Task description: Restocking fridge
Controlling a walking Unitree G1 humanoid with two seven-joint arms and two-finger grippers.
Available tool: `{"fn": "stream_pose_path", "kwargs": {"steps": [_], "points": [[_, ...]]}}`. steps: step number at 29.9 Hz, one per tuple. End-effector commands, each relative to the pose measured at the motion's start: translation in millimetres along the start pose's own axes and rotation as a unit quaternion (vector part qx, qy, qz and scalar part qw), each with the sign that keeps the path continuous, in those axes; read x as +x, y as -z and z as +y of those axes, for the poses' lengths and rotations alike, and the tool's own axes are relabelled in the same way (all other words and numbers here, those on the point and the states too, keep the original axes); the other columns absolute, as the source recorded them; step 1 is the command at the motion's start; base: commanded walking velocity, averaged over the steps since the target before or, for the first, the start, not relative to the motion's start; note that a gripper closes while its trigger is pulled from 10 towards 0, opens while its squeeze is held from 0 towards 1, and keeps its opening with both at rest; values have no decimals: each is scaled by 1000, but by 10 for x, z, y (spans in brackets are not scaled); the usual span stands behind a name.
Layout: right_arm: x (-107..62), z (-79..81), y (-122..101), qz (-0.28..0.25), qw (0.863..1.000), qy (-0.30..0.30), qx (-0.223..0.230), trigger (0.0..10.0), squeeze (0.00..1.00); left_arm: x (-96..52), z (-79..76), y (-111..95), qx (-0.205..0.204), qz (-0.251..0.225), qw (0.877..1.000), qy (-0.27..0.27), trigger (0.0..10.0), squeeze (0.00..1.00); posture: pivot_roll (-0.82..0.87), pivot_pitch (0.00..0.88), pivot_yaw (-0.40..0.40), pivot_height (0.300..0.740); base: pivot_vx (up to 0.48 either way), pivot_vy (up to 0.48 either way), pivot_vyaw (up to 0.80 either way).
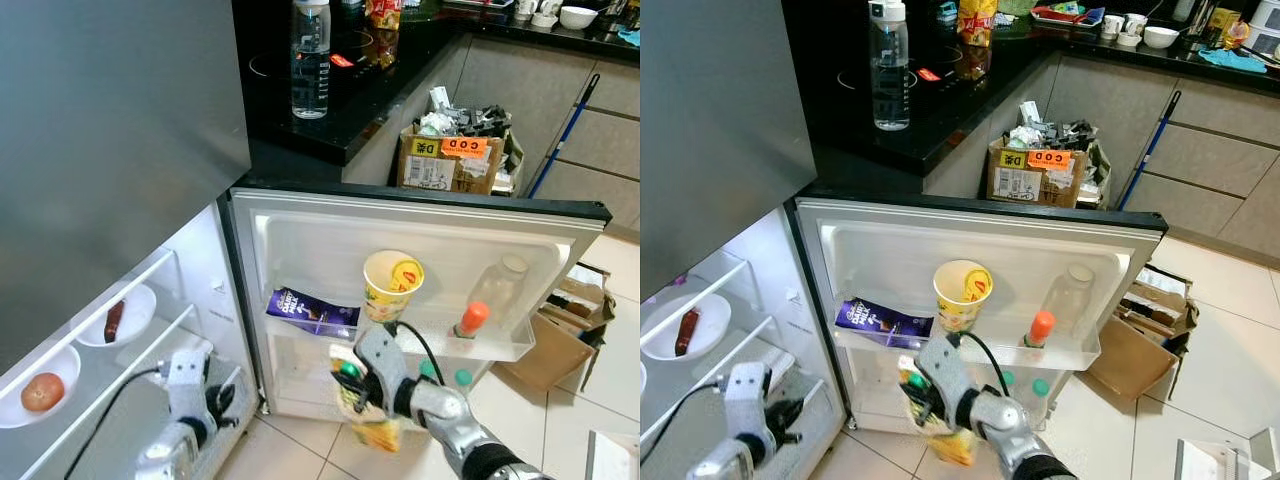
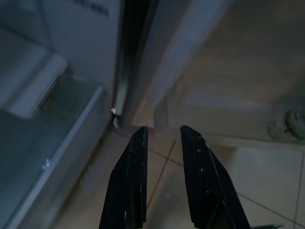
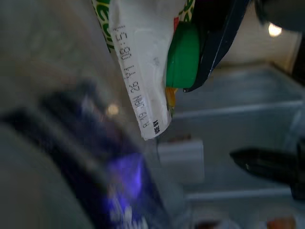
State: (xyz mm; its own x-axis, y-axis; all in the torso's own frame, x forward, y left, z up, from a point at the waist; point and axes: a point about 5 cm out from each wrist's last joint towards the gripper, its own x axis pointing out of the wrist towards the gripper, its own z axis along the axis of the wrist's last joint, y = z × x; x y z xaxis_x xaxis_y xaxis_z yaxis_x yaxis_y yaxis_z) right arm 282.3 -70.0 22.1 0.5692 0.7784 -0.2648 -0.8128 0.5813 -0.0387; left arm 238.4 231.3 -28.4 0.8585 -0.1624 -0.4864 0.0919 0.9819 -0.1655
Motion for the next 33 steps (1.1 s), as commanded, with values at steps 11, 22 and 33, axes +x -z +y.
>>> {"fn": "stream_pose_path", "kwargs": {"steps": [11, 22, 33], "points": [[-13, -44, -97, -36, 999, -10, 25, 10000, 0, -52, -60, 131, 35, 22, 998, 37, 10000, 0, -42, 0, -31, 690, 0, 0, 0], [-12, 9, -89, -35, 999, -28, 23, 10000, 0, -142, -108, 340, 81, 68, 992, 64, 10000, 0, -41, 0, -28, 640, 0, 0, 0], [-5, 39, -113, -46, 998, -41, 27, 10000, 0, -102, -129, 250, 90, 40, 993, 62, 10000, 0, -41, 0, -30, 595, 0, 0, 0]]}}
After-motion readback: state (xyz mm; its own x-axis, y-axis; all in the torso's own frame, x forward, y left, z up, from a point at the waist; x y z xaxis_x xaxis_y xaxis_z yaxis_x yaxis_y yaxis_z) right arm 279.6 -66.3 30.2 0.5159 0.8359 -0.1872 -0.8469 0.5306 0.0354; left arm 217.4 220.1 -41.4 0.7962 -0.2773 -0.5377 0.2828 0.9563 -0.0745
